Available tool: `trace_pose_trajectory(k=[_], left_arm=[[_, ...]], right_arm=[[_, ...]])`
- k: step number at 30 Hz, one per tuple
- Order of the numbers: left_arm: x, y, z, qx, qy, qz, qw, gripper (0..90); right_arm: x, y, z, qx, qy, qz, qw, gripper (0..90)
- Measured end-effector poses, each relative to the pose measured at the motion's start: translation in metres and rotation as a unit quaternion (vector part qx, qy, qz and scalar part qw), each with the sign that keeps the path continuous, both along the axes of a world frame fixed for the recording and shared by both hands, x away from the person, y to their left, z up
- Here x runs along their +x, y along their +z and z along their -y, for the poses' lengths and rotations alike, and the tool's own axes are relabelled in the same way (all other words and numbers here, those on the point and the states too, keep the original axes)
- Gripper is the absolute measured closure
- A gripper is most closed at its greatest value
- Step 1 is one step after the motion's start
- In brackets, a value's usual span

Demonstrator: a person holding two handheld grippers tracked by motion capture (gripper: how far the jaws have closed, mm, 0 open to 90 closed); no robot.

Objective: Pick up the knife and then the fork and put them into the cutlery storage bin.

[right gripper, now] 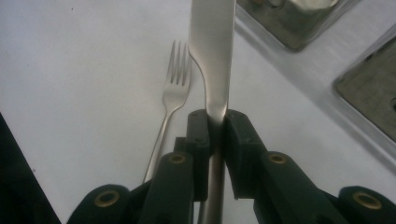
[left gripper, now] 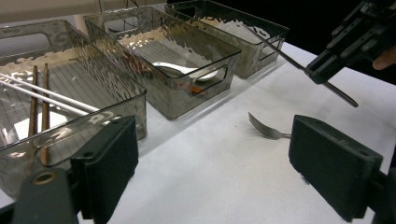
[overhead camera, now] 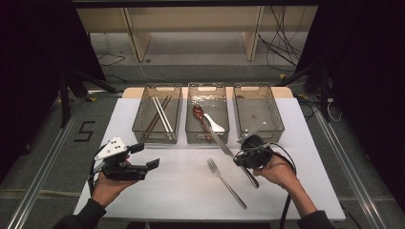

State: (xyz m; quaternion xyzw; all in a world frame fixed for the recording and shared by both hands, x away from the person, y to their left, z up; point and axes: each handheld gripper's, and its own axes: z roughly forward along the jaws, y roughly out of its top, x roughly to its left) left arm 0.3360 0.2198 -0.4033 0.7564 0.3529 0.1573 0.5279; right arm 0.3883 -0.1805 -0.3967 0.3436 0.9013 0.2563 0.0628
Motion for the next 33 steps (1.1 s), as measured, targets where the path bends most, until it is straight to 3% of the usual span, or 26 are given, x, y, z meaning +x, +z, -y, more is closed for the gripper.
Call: trace_pose_trajectory(k=[15, 33], left_arm=[[0.001, -0.001, 0.001, 0.003, 0.001, 0.000, 1.0000, 15.4], [0.000, -0.001, 0.000, 0.003, 0.002, 0.000, 1.0000, 15.3]], right_arm=[[0.017, 0.015, 0.018, 0.038, -0.030, 0.018, 0.9987, 81.1], [0.041, 0.033, 0.041, 0.070, -0.078, 0.038, 0.9937, 81.2]])
